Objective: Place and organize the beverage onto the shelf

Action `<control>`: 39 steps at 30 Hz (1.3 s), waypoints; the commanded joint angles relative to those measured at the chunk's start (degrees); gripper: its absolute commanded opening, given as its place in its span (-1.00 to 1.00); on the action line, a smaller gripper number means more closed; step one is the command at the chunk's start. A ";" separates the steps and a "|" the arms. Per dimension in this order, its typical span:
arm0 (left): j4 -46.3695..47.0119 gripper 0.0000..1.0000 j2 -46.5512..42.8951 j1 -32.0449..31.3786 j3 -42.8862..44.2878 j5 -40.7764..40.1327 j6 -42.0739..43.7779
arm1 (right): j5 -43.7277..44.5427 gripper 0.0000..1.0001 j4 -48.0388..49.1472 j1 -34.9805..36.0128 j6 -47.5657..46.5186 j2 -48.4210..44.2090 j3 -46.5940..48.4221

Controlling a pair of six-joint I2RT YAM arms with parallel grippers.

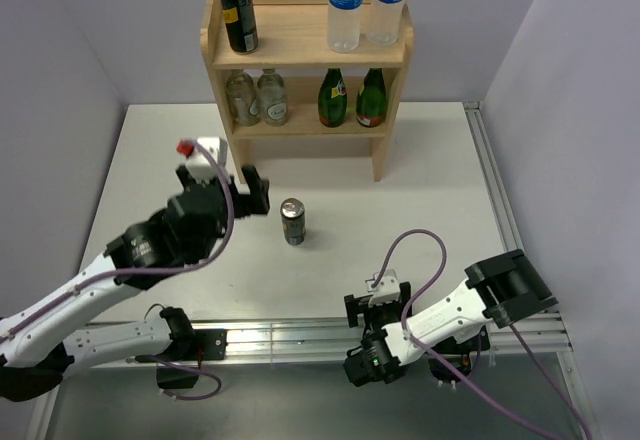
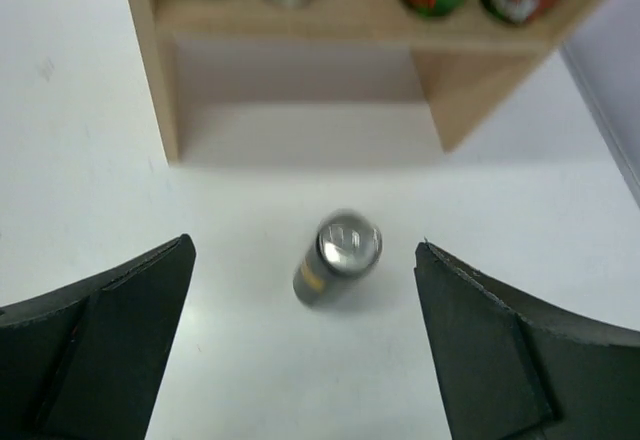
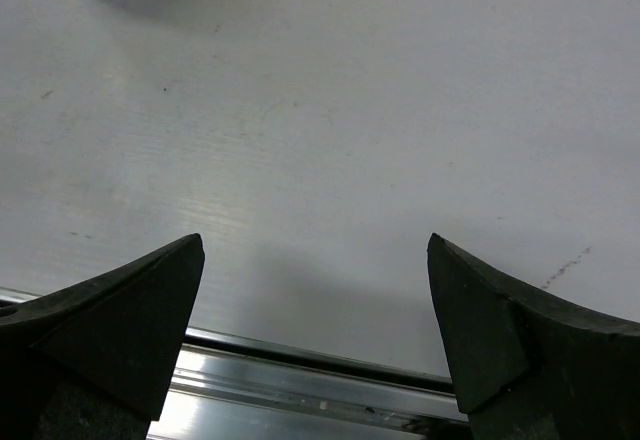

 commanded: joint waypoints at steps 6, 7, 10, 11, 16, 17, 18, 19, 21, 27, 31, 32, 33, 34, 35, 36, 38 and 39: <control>3.80 0.99 -4.44 -11.08 -24.07 -5.41 -23.41 | 0.94 1.00 -4.40 0.54 28.09 -1.40 -0.58; 4.69 0.99 -3.65 -12.05 -25.22 -6.29 -24.55 | 0.77 1.00 -4.23 0.55 28.10 -1.31 -0.58; 12.13 0.99 0.92 -15.22 -29.87 -7.27 -24.92 | 0.42 1.00 -3.09 1.16 27.92 -1.04 -0.76; 14.52 0.99 2.32 -15.31 -31.80 -6.74 -23.87 | 0.07 1.00 -2.74 1.33 28.01 -0.87 -0.76; 27.44 0.99 11.91 -15.31 -35.15 -7.00 -19.74 | -0.64 1.00 -2.64 2.30 28.62 0.54 -0.76; 33.30 0.99 13.14 -15.23 -36.73 -7.61 -16.86 | -0.73 1.00 -2.38 2.65 28.80 0.71 -0.76; 36.14 0.99 15.58 -14.96 -37.44 -7.88 -15.87 | -0.64 1.00 -2.29 2.83 29.06 0.89 -0.76; 38.60 0.99 16.74 -14.53 -38.05 -8.14 -15.17 | -0.64 1.00 -2.29 3.00 29.24 1.50 -0.67; 46.23 0.99 19.98 -12.08 -40.08 -6.21 -12.88 | -0.46 1.00 -2.20 3.53 29.68 2.03 -0.41; 60.24 0.99 27.46 -6.09 -41.75 -2.96 -8.49 | -0.64 1.00 -1.42 4.24 29.85 3.53 -0.32; 65.52 0.99 33.35 -3.98 -39.21 -1.47 -6.28 | -0.82 1.00 0.60 4.32 29.85 3.44 -2.16; 66.05 0.99 35.54 -3.71 -38.59 -0.85 -5.67 | -1.08 1.00 1.04 4.32 30.29 3.44 -2.43; 66.31 0.99 36.43 -3.02 -37.80 -0.33 -5.49 | -1.17 1.00 1.22 4.32 30.47 3.44 -2.78; 66.58 0.99 37.57 -2.83 -36.32 -0.32 -5.32 | -1.25 1.00 1.31 4.32 30.64 3.44 -3.22; 66.84 0.99 39.50 -2.75 -35.52 -0.32 -4.71 | -1.43 1.00 1.49 4.32 30.73 3.35 -3.48; 67.02 0.99 40.30 -2.48 -34.82 -0.23 -4.44 | -1.52 1.00 1.66 4.32 30.91 3.18 -3.75; 68.51 0.99 42.40 -1.96 -33.49 -0.41 -3.56 | -1.52 1.00 2.19 4.32 30.99 2.91 -4.54; 69.30 0.99 42.94 -1.52 -33.23 -0.23 -3.21 | -1.69 1.00 2.36 4.32 31.00 2.74 -4.80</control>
